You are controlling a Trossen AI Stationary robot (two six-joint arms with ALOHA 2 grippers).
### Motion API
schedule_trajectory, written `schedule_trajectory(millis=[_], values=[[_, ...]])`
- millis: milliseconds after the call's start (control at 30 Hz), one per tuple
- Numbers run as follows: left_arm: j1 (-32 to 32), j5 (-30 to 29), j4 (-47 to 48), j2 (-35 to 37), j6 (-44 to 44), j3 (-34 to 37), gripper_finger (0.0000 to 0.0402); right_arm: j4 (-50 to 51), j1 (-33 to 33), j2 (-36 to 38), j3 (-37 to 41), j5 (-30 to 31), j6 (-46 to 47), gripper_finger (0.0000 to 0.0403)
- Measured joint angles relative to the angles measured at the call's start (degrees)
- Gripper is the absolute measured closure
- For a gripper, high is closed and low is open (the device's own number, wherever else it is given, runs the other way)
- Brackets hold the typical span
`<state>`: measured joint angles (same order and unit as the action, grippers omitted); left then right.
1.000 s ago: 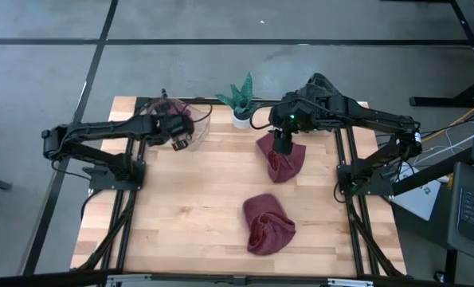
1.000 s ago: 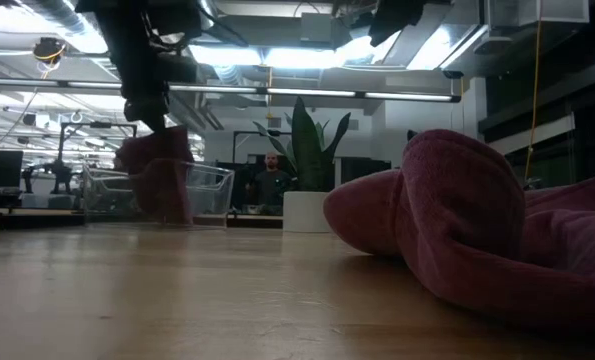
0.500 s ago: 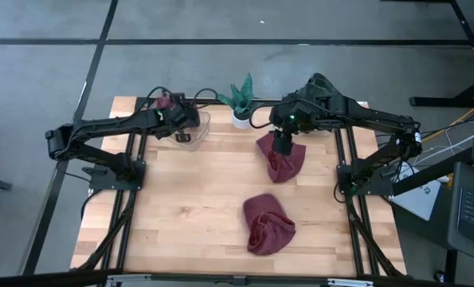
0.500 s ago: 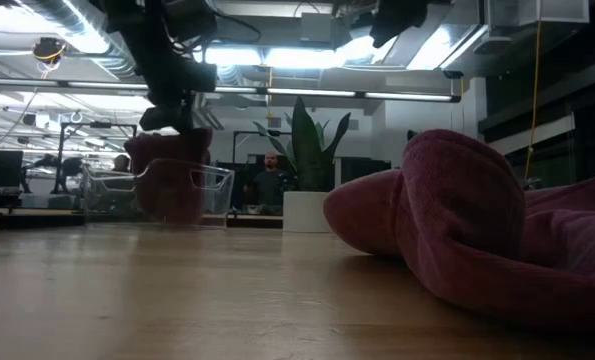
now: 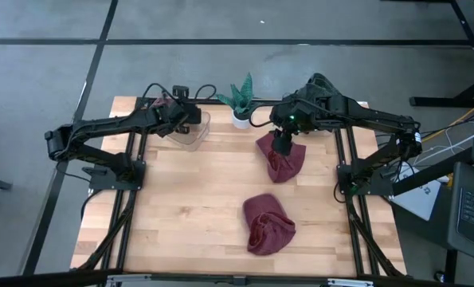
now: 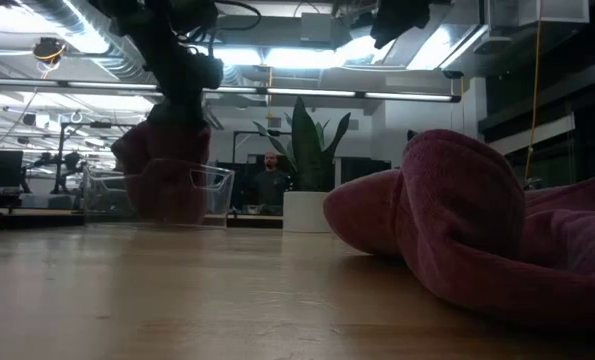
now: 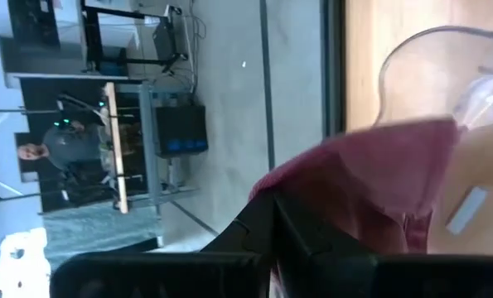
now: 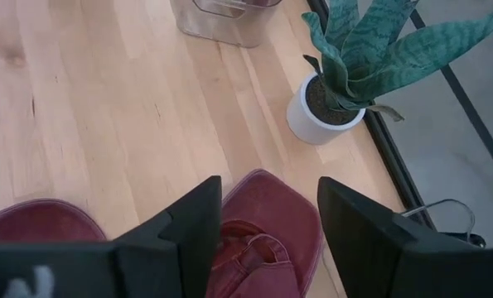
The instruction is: Pick & Place hat
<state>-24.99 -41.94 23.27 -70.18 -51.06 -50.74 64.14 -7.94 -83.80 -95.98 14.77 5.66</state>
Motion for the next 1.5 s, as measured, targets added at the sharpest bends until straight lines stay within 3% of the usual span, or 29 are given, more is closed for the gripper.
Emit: schedule_trajectory(millis=[400,733,1100,1333,1500], values=[[-1.80,0.16,4.05,0.85,-7.59,-5.30,0.0400,0.01,-0.01,0.00,0.02,-0.01,0.36,0.0202],[-1.47,4.91,12.61,2.80,-6.10,-7.56,0.0400,0.02,-0.02,0.00,0.00,0.01,0.19,0.0202],[9.66,18.89,35.18,5.45,9.82,-7.56,0.0399,1.09,-0.10,0.01,0.00,0.14,-0.11,0.0202],[15.01,16.86,38.09,4.57,29.48,-7.56,0.0392,1.07,-0.59,0.01,0.00,0.19,-0.81,0.0202],[17.27,16.81,40.34,4.59,40.92,-6.35,0.0364,1.05,-0.57,0.01,0.00,0.13,-1.90,0.0202]])
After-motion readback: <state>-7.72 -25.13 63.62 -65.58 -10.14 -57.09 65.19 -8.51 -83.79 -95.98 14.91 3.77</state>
